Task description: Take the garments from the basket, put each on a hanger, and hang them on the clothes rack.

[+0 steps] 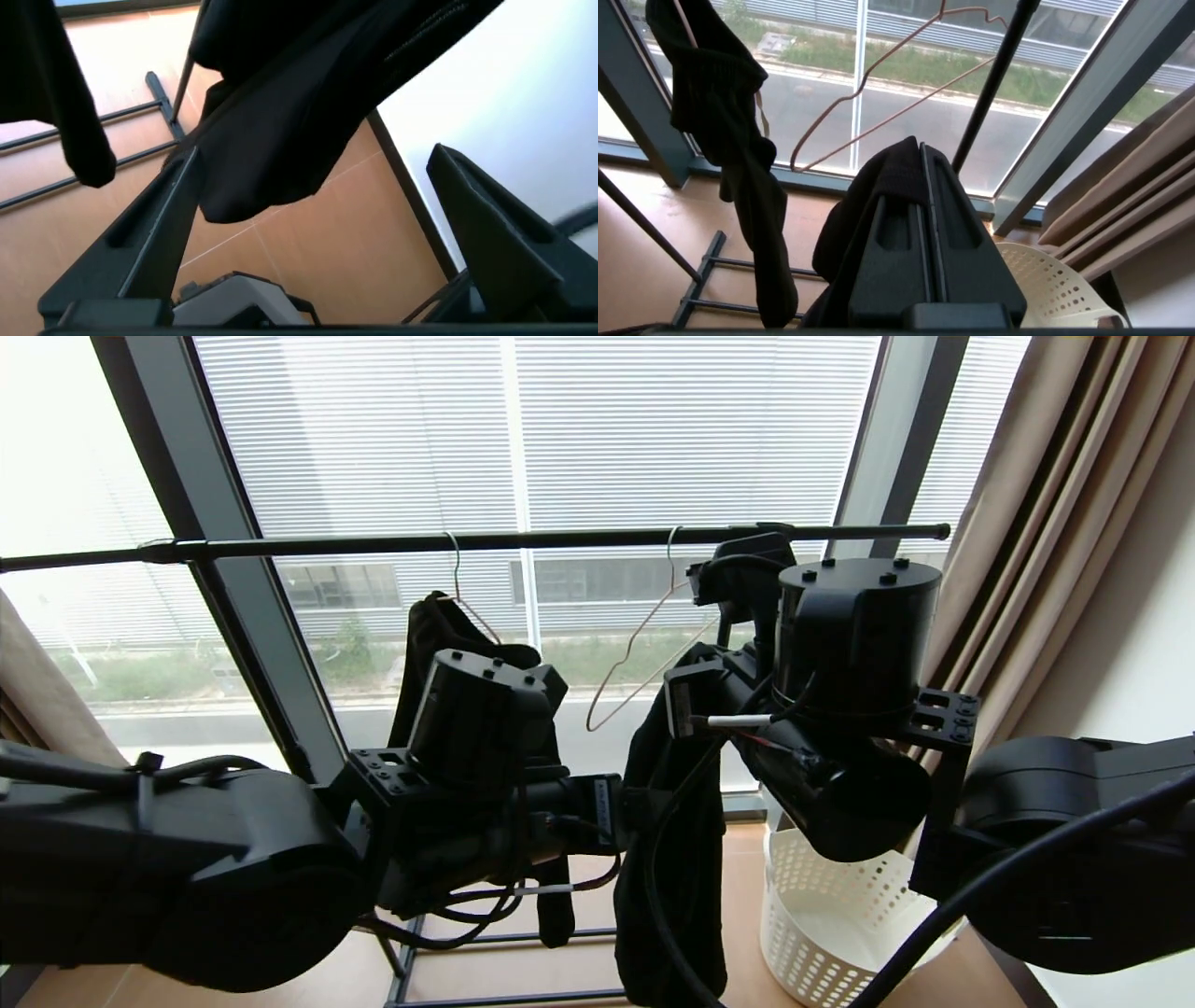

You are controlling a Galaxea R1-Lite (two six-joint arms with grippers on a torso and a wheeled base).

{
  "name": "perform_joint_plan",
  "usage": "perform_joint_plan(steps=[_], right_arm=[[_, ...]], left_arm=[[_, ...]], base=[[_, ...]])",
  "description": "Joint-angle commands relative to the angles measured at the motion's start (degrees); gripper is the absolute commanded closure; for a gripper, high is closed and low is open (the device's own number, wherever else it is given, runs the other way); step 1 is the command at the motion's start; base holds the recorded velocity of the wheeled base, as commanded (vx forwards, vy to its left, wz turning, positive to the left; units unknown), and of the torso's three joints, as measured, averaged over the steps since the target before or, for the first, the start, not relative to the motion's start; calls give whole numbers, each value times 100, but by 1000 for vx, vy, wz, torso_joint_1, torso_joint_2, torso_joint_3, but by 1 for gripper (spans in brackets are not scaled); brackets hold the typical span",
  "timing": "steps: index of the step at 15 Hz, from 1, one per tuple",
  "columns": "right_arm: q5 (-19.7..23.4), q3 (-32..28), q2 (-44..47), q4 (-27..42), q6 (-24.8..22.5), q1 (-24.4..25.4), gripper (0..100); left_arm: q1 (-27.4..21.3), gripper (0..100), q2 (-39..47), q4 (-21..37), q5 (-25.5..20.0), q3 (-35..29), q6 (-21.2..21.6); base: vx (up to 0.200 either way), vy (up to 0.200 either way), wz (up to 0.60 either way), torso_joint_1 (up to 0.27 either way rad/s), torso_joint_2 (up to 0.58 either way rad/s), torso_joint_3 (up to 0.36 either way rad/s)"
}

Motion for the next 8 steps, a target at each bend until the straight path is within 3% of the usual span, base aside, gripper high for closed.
perform_joint_plan(steps=[1,8], right_arm=[[-4,-18,-28,-3,-3,34,100],[-13,88,-204,-275,-3,78,100]], left_arm=[[12,0,531,-1,7,-297,-16],[407,0,1647,-1,7,-1246,-112]], base=[[0,0,0,0,0,0],[0,0,0,0,0,0]])
